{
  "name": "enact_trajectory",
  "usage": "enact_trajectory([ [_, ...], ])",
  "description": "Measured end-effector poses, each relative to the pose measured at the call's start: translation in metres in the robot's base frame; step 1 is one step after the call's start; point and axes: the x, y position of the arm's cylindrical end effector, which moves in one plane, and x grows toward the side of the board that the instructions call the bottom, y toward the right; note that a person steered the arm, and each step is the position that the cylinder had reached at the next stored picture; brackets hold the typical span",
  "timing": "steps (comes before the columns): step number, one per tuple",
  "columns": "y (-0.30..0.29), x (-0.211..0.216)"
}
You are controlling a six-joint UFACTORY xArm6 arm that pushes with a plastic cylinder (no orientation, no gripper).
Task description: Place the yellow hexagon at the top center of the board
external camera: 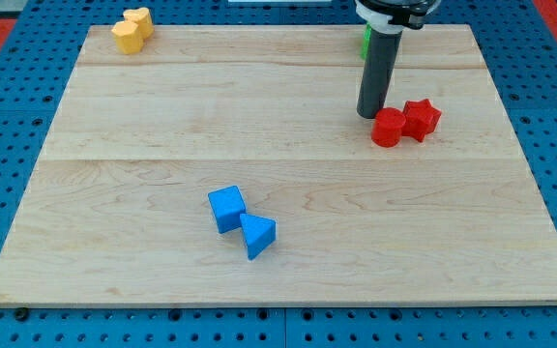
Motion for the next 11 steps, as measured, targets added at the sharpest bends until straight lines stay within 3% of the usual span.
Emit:
enact_trajectory([
  [1,-0.01,-0.002],
  [3,-0.089,-0.027],
  [4,-0.13,-0.021],
  [6,-0.155,-0.016],
  [7,-0.214,-0.018],
  [10,-0.416,-0.101],
  [11,-0.417,-0.124],
])
